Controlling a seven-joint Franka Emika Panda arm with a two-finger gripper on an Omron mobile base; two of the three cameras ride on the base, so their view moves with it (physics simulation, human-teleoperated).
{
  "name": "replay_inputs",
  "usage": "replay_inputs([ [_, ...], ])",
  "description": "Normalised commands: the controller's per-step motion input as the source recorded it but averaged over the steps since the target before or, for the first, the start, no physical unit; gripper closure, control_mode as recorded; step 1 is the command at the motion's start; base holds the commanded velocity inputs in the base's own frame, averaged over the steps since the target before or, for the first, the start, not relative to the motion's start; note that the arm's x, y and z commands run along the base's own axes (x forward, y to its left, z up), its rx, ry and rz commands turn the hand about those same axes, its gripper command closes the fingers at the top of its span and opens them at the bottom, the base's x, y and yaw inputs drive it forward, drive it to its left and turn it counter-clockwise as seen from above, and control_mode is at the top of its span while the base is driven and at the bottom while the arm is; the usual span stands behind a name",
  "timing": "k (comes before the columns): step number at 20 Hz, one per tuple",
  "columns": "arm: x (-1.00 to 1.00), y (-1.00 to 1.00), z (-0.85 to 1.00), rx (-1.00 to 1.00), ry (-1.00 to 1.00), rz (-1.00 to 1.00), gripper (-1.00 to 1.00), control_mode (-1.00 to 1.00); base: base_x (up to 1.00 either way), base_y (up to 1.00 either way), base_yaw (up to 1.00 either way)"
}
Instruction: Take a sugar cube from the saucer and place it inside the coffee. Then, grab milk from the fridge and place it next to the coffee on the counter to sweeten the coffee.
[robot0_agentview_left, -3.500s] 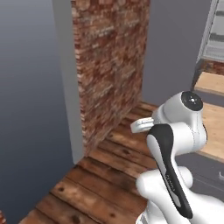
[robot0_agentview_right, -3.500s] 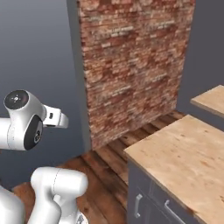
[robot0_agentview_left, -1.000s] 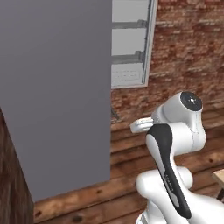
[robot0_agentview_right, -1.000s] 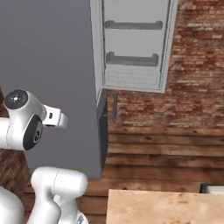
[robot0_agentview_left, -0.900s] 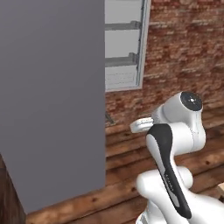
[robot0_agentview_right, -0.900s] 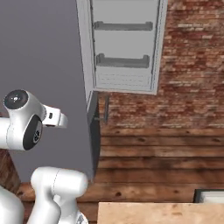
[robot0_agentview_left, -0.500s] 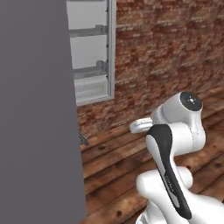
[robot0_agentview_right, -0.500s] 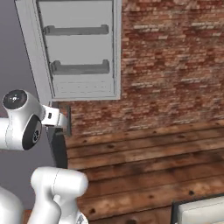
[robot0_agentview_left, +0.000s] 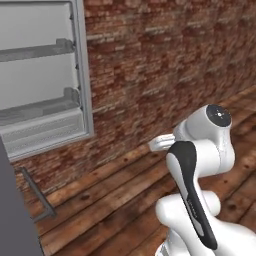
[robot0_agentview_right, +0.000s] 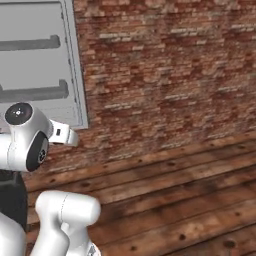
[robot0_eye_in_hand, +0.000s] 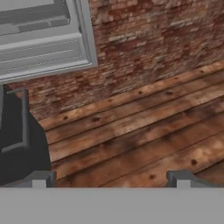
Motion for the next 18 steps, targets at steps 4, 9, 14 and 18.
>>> replay_inputs([
  [4,0.00,0.00,0.00,0.00,0.00,0.00,-1.00,1.00,1.00,-0.80,0.00],
  [9,0.00,0.00,0.00,0.00,0.00,0.00,-1.00,1.00,1.00,-0.74,0.30],
  [14,0.00,0.00,0.00,0.00,0.00,0.00,-1.00,1.00,1.00,-0.18,0.76],
  [18,0.00,0.00,0.00,0.00,0.00,0.00,-1.00,1.00,1.00,-0.49,0.28],
])
